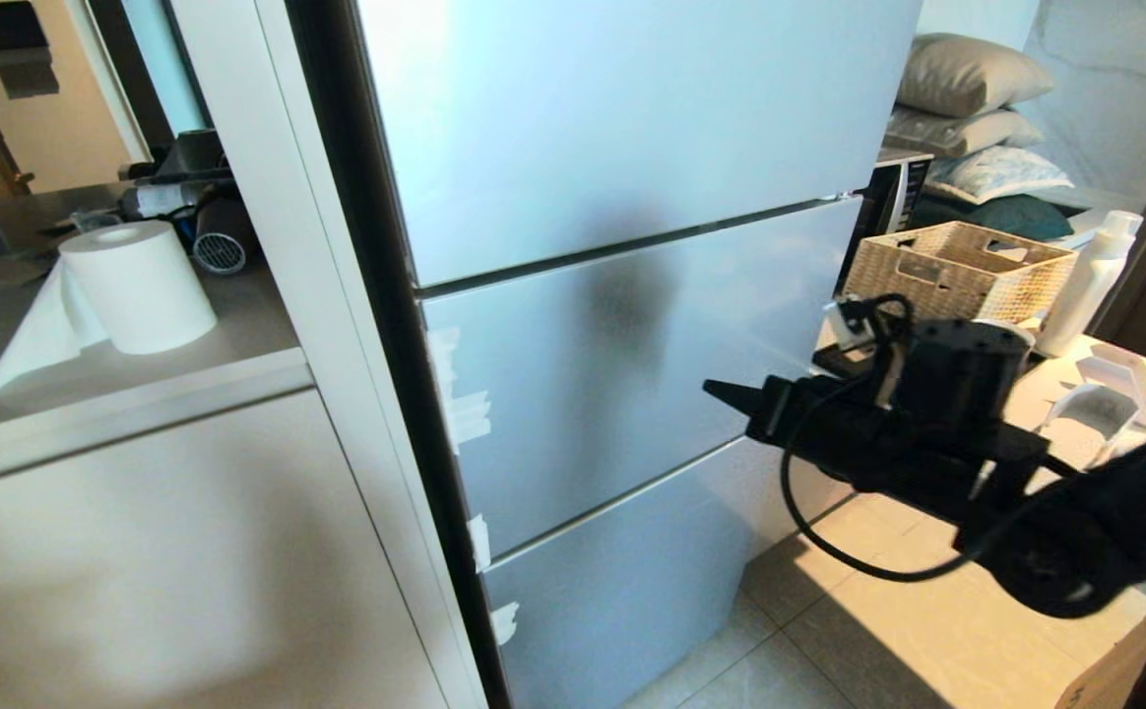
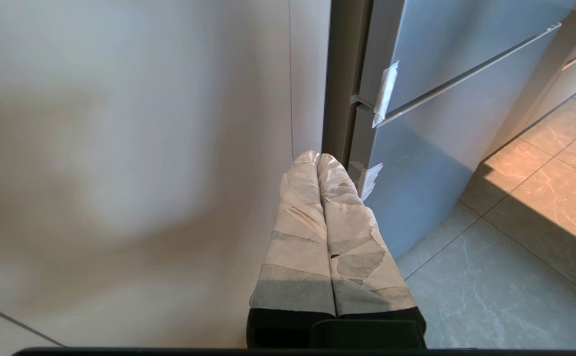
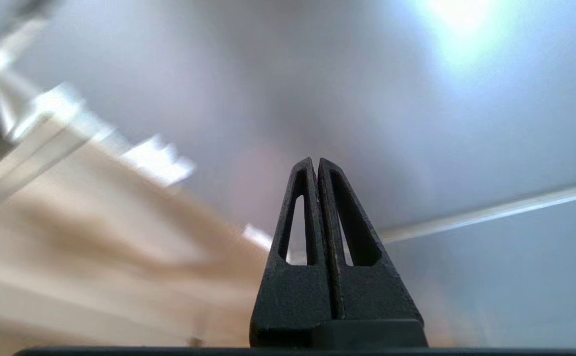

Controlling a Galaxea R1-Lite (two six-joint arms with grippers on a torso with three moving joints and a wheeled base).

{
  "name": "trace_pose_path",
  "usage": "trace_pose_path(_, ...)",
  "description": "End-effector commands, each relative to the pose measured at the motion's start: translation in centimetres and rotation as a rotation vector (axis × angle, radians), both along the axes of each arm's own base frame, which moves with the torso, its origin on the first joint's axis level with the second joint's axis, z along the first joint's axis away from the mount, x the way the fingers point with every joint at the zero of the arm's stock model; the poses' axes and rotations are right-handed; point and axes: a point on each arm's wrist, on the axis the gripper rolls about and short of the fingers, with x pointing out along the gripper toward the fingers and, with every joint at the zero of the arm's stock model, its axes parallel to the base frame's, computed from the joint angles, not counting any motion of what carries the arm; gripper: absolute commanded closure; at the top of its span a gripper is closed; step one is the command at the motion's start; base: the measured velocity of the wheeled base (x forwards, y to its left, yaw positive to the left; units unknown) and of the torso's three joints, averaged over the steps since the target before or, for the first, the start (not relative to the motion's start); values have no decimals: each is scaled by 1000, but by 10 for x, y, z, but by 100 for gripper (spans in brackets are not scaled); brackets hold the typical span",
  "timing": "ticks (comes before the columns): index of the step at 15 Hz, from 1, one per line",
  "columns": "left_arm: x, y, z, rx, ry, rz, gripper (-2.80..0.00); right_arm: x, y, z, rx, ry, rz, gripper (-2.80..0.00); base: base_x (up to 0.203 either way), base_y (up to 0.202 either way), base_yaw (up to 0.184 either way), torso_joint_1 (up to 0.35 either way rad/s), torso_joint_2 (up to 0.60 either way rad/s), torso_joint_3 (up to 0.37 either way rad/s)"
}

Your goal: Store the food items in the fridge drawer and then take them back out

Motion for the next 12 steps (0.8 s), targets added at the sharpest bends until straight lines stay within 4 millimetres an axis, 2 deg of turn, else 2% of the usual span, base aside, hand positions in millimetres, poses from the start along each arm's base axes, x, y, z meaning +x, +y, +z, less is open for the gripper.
trace_pose_path(1, 0, 0, 0, 0, 2, 0, 0, -84, -41, 54, -34, -173, -59, 0, 0, 0, 0, 0, 0, 0)
trace_pose_path(3, 0, 0, 0, 0, 2, 1, 0, -148, -75, 62, -137, -240, -150, 0, 0, 0, 0, 0, 0, 0)
trace_pose_path(4, 0, 0, 0, 0, 2, -1, 0, -181, -93, 59, -179, -266, -202, 0, 0, 0, 0, 0, 0, 0)
trace_pose_path(5, 0, 0, 0, 0, 2, 1, 0, -207, -107, 52, -213, -283, -252, 0, 0, 0, 0, 0, 0, 0)
trace_pose_path(7, 0, 0, 0, 0, 2, 0, 0, -258, -128, 24, -272, -315, -348, 0, 0, 0, 0, 0, 0, 0)
trace_pose_path(9, 0, 0, 0, 2, 2, 1, 0, -291, -137, -16, -327, -335, -394, 0, 0, 0, 0, 0, 0, 0)
trace_pose_path(10, 0, 0, 0, -4, 2, 5, 0, -298, -138, -36, -367, -298, -410, 0, 0, 0, 0, 0, 0, 0)
trace_pose_path(12, 0, 0, 0, -10, 2, 11, 0, -301, -139, -74, -481, -95, -437, 0, 0, 0, 0, 0, 0, 0)
